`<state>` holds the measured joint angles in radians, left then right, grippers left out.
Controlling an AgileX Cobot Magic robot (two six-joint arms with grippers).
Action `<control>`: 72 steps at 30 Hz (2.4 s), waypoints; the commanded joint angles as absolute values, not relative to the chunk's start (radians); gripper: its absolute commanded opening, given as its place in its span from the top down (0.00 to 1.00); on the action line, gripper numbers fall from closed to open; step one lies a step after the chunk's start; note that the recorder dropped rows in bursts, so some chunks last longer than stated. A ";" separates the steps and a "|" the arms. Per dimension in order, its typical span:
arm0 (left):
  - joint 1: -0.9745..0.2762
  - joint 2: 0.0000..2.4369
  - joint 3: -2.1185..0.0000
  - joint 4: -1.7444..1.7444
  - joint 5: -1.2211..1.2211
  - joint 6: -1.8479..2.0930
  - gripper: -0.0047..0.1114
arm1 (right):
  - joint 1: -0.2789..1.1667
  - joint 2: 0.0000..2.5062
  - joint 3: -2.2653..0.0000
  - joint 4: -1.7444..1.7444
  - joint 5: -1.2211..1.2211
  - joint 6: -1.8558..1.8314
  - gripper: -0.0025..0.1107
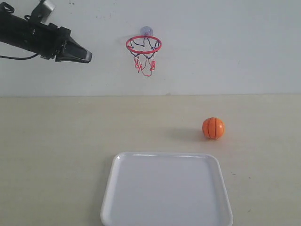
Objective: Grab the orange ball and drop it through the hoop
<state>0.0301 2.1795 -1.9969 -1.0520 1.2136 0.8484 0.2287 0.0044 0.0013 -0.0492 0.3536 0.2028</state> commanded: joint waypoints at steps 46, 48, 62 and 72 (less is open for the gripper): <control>0.024 0.405 -0.402 -1.521 1.151 1.217 0.92 | 0.231 0.000 0.000 -0.058 0.348 0.200 0.98; 0.024 0.396 -0.402 -1.521 1.151 1.217 0.92 | 0.231 0.000 0.000 -0.058 0.348 0.200 0.98; 0.024 0.395 -0.402 -1.521 1.148 1.221 0.92 | 0.231 0.000 0.000 -0.058 0.348 0.200 0.98; 0.026 0.164 -0.402 -1.399 0.927 1.281 0.92 | 0.231 0.000 0.000 -0.058 0.348 0.200 0.98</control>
